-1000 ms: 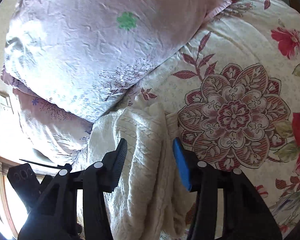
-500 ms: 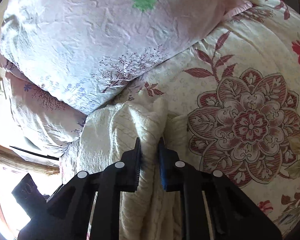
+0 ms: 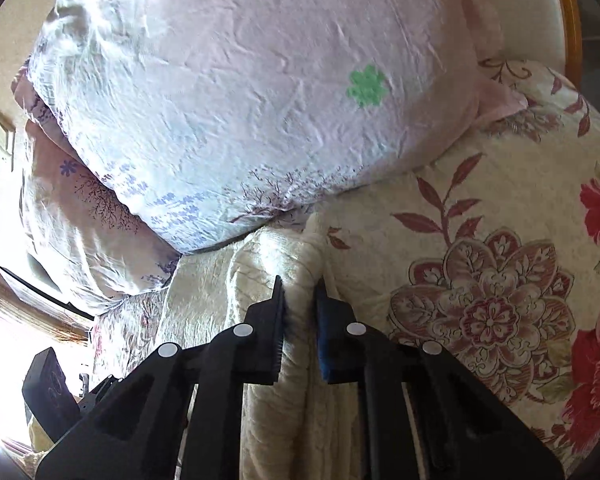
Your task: Fold small clothes
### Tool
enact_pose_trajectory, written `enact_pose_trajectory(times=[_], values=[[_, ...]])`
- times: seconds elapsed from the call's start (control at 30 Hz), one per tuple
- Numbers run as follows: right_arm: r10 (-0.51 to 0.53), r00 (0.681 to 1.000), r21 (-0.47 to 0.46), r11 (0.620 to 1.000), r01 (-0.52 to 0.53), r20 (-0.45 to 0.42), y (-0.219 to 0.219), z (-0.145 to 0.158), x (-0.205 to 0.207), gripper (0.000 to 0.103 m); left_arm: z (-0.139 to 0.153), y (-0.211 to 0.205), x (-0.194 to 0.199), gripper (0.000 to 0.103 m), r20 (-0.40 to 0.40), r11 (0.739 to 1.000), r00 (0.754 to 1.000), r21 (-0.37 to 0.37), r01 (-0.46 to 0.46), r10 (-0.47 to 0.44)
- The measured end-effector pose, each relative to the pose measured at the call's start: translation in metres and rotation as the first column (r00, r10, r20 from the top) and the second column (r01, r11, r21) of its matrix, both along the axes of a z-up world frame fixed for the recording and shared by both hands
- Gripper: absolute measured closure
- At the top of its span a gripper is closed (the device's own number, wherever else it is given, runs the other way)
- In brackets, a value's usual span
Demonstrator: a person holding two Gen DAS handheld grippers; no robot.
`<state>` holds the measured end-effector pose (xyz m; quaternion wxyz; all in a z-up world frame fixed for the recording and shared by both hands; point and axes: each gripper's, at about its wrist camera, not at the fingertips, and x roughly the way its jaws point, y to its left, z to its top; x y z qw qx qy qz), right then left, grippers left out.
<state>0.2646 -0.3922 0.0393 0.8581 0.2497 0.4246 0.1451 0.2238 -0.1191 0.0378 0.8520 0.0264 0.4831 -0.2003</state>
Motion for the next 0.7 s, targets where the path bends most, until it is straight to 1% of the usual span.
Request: enact_pose_trajectory(times=[0.03, 0.1, 0.17, 0.23, 0.27, 0.33, 0.43, 0.47, 0.5, 0.57, 0.63, 0.7], values=[[-0.002, 1.000, -0.005, 1.000, 0.002, 0.001, 0.000, 0.000, 0.002, 0.089, -0.001, 0.000, 0.001, 0.011, -0.003, 1.000, 1.000, 0.000, -0.001, 0.001], [-0.007, 1.000, -0.023, 1.000, 0.006, -0.025, 0.001, -0.009, 0.009, 0.089, -0.004, 0.001, 0.003, 0.011, -0.011, 1.000, 1.000, -0.002, -0.002, 0.002], [-0.023, 0.996, -0.061, 0.998, 0.018, -0.087, 0.002, -0.028, 0.015, 0.089, -0.009, 0.001, 0.007, 0.011, -0.027, 1.000, 1.000, -0.007, -0.005, 0.005], [-0.034, 0.989, -0.057, 0.998, 0.026, -0.144, 0.000, -0.047, 0.018, 0.089, -0.013, 0.001, 0.009, 0.010, -0.041, 1.000, 0.999, -0.016, -0.007, 0.007], [-0.041, 0.988, -0.040, 0.999, 0.035, -0.151, -0.003, -0.051, 0.018, 0.088, -0.014, 0.002, 0.010, 0.010, -0.045, 1.000, 0.999, -0.019, -0.008, 0.007], [-0.055, 0.987, -0.012, 0.998, 0.054, -0.151, -0.008, -0.049, 0.015, 0.084, -0.013, 0.004, 0.010, 0.010, -0.049, 0.999, 0.999, -0.038, -0.008, 0.006], [-0.066, 0.990, 0.010, 0.998, 0.068, -0.126, -0.020, -0.038, 0.003, 0.071, -0.008, 0.013, 0.009, 0.010, -0.043, 0.997, 0.999, -0.077, -0.009, 0.006], [-0.068, 0.991, 0.030, 0.997, 0.071, -0.118, -0.025, -0.034, -0.005, 0.060, -0.006, 0.017, 0.008, 0.010, -0.036, 0.996, 0.999, -0.087, -0.010, 0.007], [-0.066, 0.992, 0.058, 0.996, 0.072, -0.107, -0.031, -0.032, -0.013, 0.056, -0.002, 0.020, 0.005, 0.010, -0.029, 0.995, 1.000, -0.097, -0.010, 0.007], [-0.048, 0.994, 0.129, 0.990, 0.060, -0.097, -0.040, -0.031, -0.030, 0.056, 0.004, 0.027, -0.001, 0.006, -0.009, 0.993, 1.000, -0.117, -0.007, 0.006], [-0.018, 0.994, 0.192, 0.981, 0.038, -0.107, -0.044, -0.035, -0.045, 0.056, 0.010, 0.033, -0.008, 0.004, 0.020, 0.992, 1.000, -0.124, 0.001, 0.002], [0.006, 0.992, 0.216, 0.976, 0.022, -0.129, -0.039, -0.042, -0.057, 0.056, 0.012, 0.032, -0.016, 0.004, 0.034, 0.993, 0.999, -0.117, 0.018, -0.014]])
